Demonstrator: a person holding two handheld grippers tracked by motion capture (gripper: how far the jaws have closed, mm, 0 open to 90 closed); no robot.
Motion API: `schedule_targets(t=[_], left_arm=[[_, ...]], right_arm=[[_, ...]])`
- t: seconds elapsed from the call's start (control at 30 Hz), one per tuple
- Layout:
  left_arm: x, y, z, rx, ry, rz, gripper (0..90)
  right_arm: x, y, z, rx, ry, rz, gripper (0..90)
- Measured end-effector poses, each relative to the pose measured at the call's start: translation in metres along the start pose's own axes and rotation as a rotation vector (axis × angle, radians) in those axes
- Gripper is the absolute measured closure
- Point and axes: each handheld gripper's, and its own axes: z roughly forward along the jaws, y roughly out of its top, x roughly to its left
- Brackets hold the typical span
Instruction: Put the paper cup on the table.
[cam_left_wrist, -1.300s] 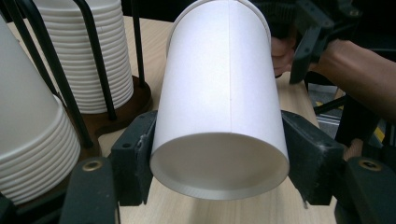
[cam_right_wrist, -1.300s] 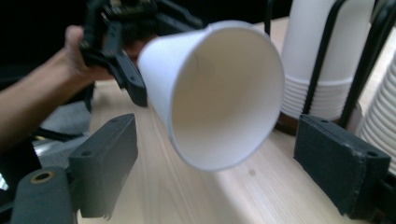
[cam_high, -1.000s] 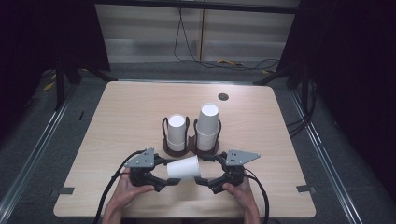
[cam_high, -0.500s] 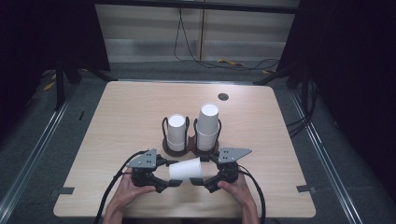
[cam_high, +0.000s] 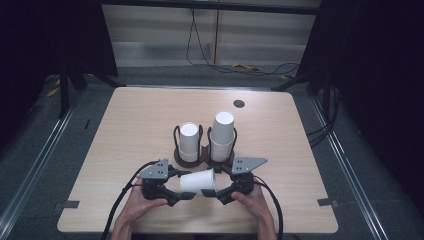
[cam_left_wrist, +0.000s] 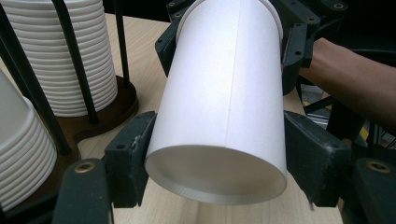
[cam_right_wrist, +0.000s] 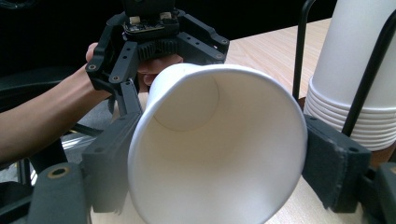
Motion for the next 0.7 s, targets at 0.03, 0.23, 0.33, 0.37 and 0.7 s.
schedule_targets(t=[0.03,0.23,0.33,0.37,0.7], left_arm=[[0.000,0.000,0.000,0.006,0.004,-0.001,29.4],[0.000,-0.001,0.001,-0.015,0.032,0.007,25.3],[0.000,-0.001,0.001,-0.018,0.049,0.000,24.1],[0.000,-0.001,0.001,-0.019,0.055,-0.005,21.9],[0.000,-0.010,-0.003,-0.010,0.127,-0.050,15.6]], right_arm=[[0.000,0.000,0.000,0.000,-0.001,-0.002,20.7],[0.001,0.002,-0.001,-0.002,0.000,-0.007,23.2],[0.001,0.002,-0.002,0.001,-0.008,-0.003,23.4],[0.001,0.002,-0.003,0.002,-0.017,-0.003,23.5],[-0.001,0.004,-0.012,-0.009,-0.064,0.012,23.7]])
